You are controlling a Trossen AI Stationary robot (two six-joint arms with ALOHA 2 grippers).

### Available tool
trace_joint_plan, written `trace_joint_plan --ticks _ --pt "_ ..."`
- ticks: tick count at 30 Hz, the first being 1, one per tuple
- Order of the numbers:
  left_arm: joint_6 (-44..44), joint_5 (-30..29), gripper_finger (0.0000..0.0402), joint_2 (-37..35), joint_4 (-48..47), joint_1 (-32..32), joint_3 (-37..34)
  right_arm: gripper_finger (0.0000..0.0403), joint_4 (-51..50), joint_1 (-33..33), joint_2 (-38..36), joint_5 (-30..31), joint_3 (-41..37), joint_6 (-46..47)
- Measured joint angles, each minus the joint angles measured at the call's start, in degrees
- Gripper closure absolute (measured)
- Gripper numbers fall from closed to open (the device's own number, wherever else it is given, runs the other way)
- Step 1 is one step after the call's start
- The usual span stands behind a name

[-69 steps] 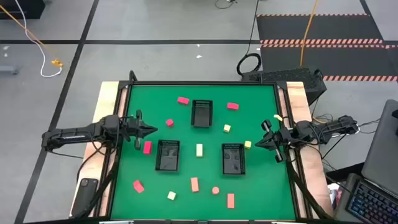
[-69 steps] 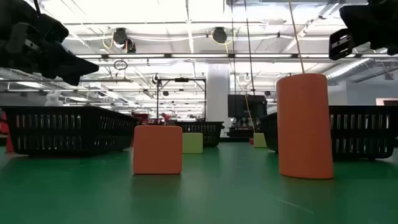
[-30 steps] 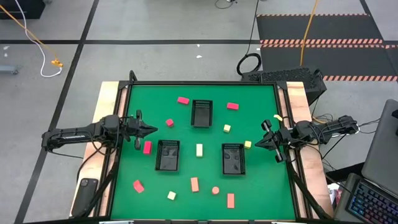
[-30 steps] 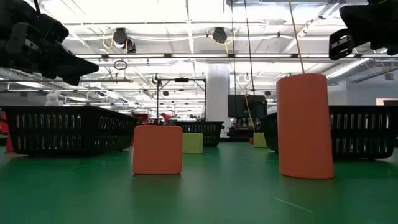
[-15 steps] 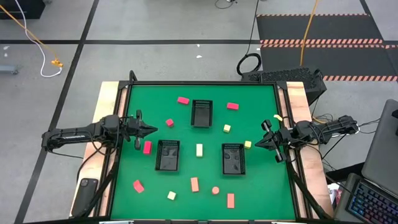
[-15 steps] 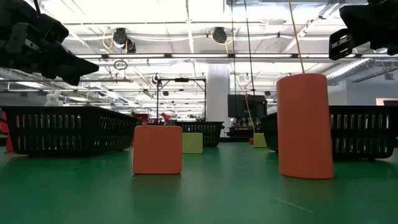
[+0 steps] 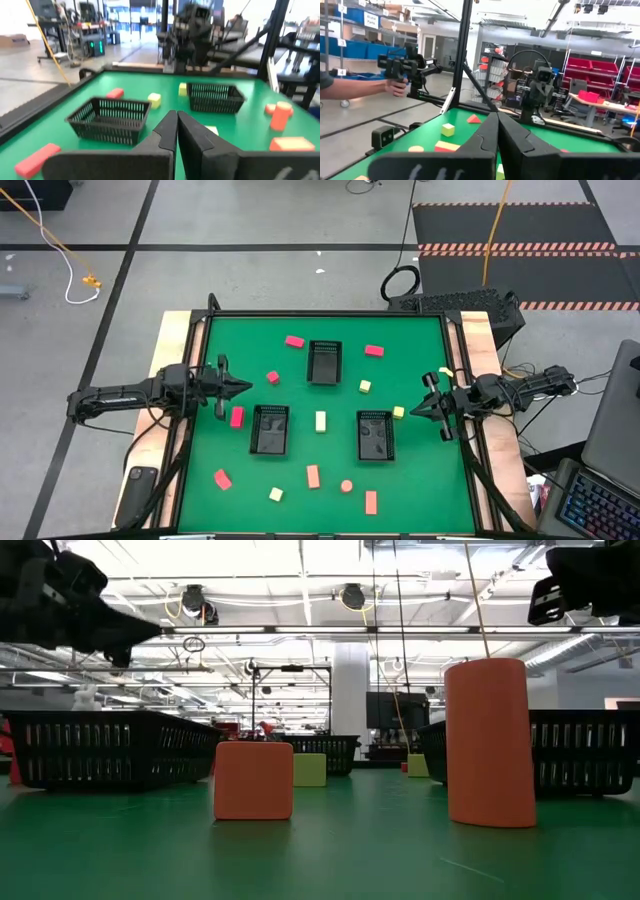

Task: Sort & place blocks by color
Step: Put the red block into the top black bin

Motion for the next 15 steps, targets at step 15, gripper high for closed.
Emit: trace_joint_plan --ticks 15 --pt "-4.69 0.01 0.0385 0.0 7.81 0.01 -0.01 0.0403 0.15 0.0 0.0 -0.04 0.01 4.5"
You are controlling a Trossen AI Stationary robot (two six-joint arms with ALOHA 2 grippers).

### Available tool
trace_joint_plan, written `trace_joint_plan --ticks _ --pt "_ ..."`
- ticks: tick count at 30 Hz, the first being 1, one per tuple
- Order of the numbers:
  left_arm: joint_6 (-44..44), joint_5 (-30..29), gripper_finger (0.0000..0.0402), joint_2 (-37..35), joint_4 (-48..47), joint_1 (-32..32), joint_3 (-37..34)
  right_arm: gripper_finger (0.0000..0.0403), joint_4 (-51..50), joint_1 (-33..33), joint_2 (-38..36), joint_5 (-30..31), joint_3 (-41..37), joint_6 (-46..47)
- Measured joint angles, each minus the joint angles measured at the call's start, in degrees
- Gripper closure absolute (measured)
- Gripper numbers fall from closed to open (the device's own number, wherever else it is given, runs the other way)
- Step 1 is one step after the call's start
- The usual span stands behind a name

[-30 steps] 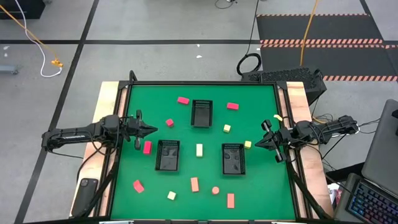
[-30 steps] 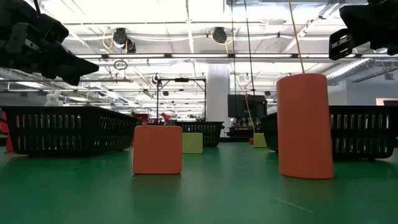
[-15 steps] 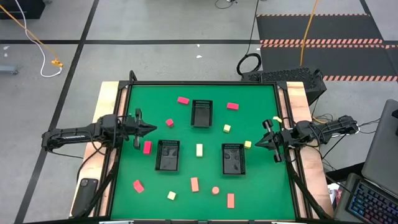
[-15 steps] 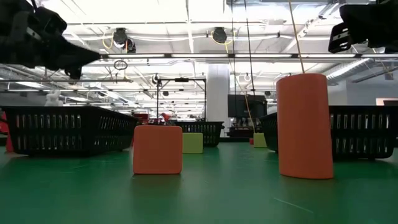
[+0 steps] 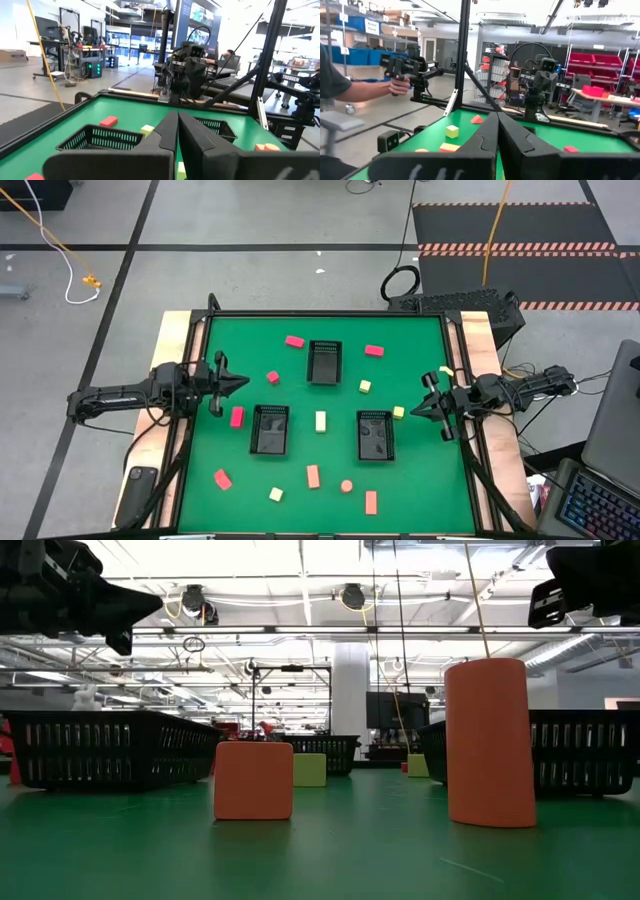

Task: Sort & place blocks by color
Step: Put the red block into the top black bin

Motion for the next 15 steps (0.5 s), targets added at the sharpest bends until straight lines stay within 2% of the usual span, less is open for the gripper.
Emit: trace_joint_plan --ticks 5,9,12,15 --pt "0.48 -0.02 0.0385 0.0 3.09 -0.01 0.0 0.0403 0.34 0.0 0.02 0.0 -0.01 5.38" --pt "1.95 -1.25 0.0374 -0.01 4.38 -0.01 0.0 0.0403 2.49 -0.07 0.0 1.43 0.01 3.69" --pt "0.54 -4.18 0.034 0.0 2.56 -0.01 0.0 0.0403 2.18 -0.07 0.04 4.02 -0.01 5.2" --pt "-0.85 -6.48 0.0288 0.65 0.89 -0.01 0.0 0.0393 0.75 -0.07 0.86 7.89 -0.01 6.0"
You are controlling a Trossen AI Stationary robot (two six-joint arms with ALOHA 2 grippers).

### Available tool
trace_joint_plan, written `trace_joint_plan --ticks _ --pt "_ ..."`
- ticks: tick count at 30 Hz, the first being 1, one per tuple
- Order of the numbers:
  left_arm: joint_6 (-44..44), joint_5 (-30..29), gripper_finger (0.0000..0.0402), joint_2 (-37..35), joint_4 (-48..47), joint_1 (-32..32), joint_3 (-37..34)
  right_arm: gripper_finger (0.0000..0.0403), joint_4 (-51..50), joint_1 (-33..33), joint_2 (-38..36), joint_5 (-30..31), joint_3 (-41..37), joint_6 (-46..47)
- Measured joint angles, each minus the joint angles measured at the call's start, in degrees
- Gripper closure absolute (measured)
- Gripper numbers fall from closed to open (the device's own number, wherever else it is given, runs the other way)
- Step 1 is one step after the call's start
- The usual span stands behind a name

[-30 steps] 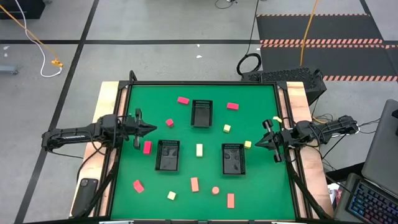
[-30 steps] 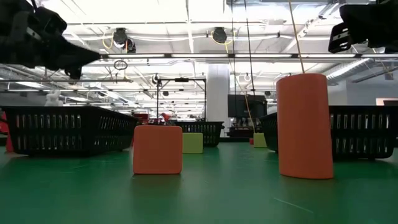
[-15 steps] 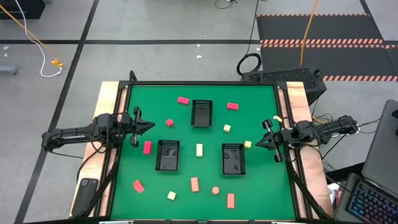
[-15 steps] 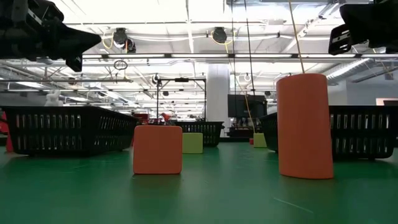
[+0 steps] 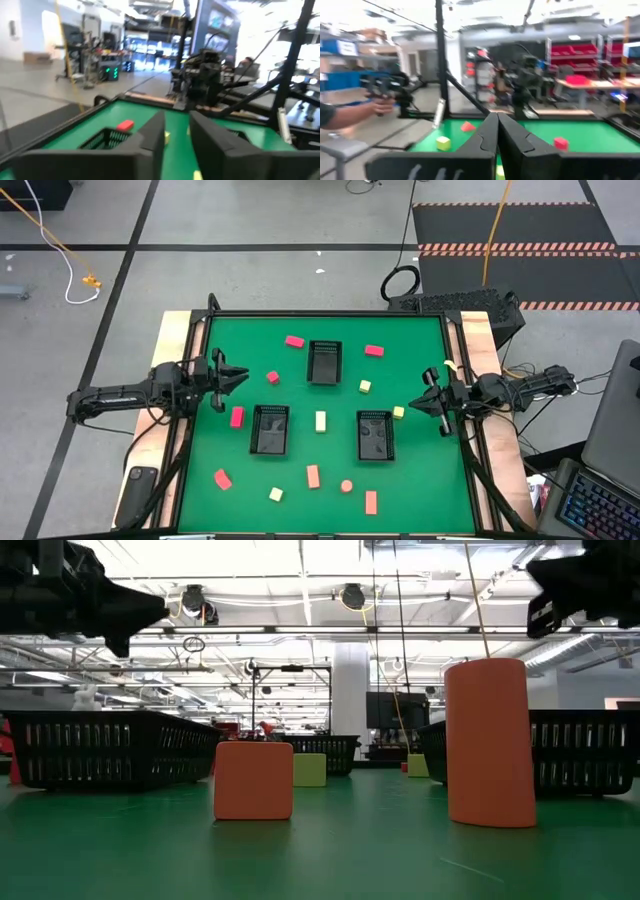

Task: Sort & place blocks by color
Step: Put the red block into the top black bin

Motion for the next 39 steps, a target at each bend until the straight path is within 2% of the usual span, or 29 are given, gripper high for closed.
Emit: trace_joint_plan --ticks 4,8,13,17,23,29,33,39 --pt "-1.05 -1.9 0.0217 2.05 1.17 0.0 0.0 0.0347 -0.86 0.0 3.08 6.82 0.0 -0.52" --pt "-1.69 -5.39 0.0169 5.33 5.89 0.01 0.01 0.0271 3.28 0.0 7.86 13.3 0.21 -2.06" --pt "-0.73 -11.28 0.0155 12.17 5.67 0.04 3.61 0.0171 7.26 -0.03 14.85 19.6 3.68 -4.44" --pt "-0.82 -14.58 0.0163 19.91 0.12 0.04 10.62 0.0127 5.22 -0.87 21.9 24.94 9.25 -5.53" --pt "-6.27 -22.14 0.0182 32.82 -17.25 0.53 27.0 0.0118 -6.18 -5.89 34.35 25.42 21.92 -5.15" --pt "-6.38 -20.44 0.0192 45.08 -27.35 1.31 39.58 0.0116 -17.32 -11.52 47.38 25.14 33.73 -3.21" --pt "-3.22 -20.03 0.0192 50.6 -31.67 1.25 43.5 0.0108 -20.78 -14.18 53.84 24.98 37.98 -3.0" --pt "-1.78 -20.1 0.0192 53.66 -31.92 1.2 43.71 0.0106 -16.91 -18.0 58.59 22.14 38.71 -2.8"
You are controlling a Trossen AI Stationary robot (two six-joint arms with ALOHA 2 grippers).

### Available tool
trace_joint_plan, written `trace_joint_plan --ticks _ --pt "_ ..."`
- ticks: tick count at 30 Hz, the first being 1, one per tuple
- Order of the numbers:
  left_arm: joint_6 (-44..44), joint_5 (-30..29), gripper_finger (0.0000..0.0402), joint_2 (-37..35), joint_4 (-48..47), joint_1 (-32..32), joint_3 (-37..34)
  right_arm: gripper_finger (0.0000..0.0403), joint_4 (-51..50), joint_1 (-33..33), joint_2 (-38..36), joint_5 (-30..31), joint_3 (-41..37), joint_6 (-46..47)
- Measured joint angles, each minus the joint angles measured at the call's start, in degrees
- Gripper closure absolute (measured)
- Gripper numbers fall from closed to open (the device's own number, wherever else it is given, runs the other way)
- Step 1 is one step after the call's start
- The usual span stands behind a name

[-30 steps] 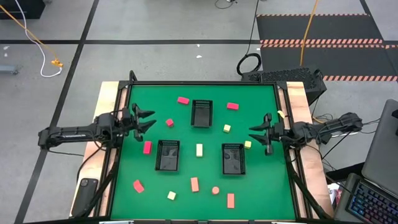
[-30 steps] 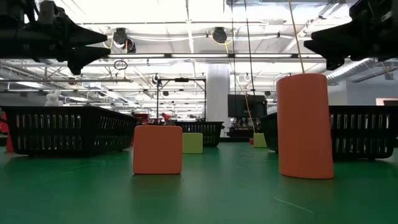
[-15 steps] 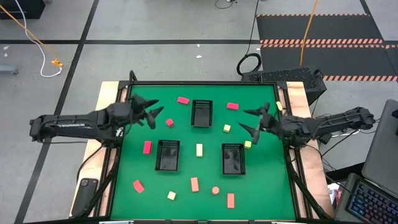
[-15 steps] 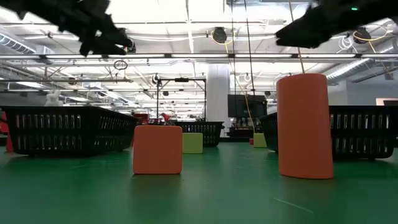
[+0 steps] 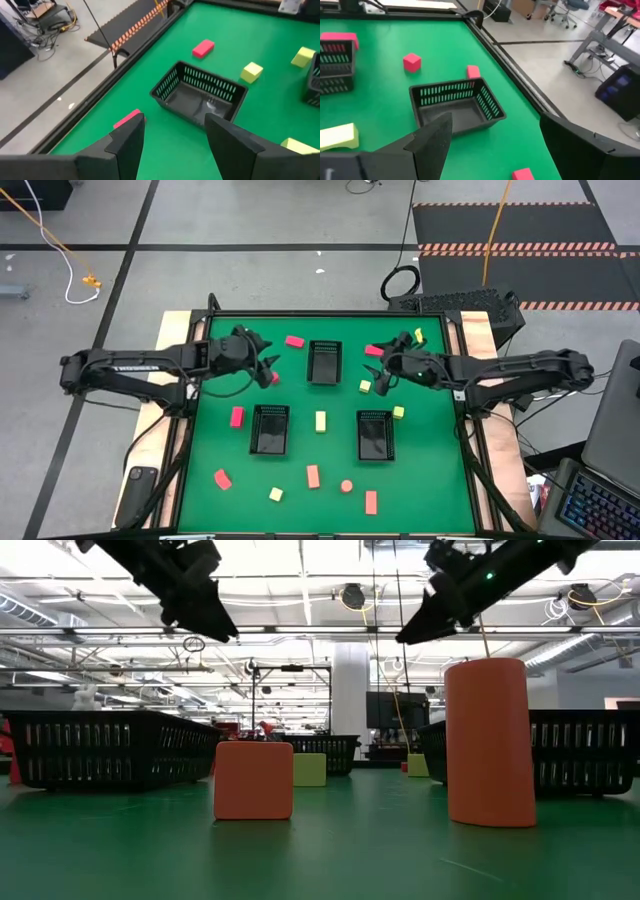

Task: Sort & place blocks by color
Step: Put the red block into the top black bin

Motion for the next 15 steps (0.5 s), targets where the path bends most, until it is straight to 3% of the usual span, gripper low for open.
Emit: trace_joint_plan --ticks 10,15 --pt "-3.37 -0.05 0.0192 6.26 -6.38 3.6 -0.04 0.0106 2.84 -1.65 3.8 -0.22 0.0 -2.67" --pt "-5.1 3.04 0.0192 8.3 -7.33 5.99 -0.04 0.0106 4.6 -1.65 3.17 -0.15 -0.04 -6.09"
